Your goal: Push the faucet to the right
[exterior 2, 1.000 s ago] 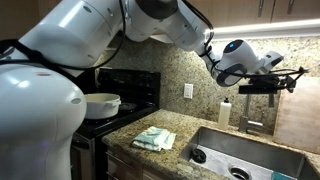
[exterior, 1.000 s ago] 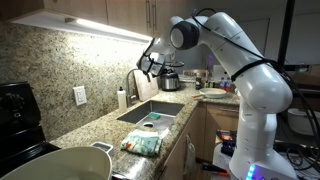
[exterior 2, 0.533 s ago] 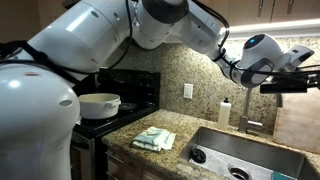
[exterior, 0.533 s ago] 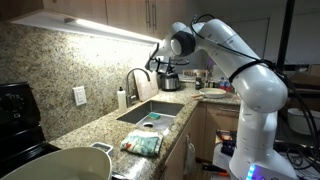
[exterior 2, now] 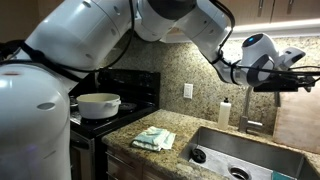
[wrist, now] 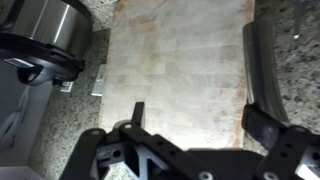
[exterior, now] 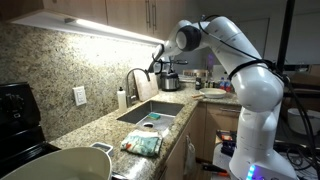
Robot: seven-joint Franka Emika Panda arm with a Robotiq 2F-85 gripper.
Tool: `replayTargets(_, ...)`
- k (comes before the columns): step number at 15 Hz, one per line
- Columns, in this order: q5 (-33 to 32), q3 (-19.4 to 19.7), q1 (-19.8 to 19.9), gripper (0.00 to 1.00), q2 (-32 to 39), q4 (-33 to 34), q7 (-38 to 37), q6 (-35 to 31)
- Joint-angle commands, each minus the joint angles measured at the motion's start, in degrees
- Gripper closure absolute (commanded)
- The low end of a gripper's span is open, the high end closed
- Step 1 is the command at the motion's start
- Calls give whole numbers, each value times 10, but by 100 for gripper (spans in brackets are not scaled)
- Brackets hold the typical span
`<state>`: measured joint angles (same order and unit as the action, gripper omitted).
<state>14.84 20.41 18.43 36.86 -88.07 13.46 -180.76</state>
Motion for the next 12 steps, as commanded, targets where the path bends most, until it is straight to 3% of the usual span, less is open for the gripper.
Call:
replayTargets(1,-8,-93,41,0,-116,-133,75,34)
replayTargets(5,8,-137,84,0,-200,-229,110,60)
replayTargets(8,4,-137,94,0,-264,-291,121,74)
replayTargets(9,-9,-121,74,0,-274,-303,104,76)
replayTargets(12,23,-154,91,0,-318,-336,144,113)
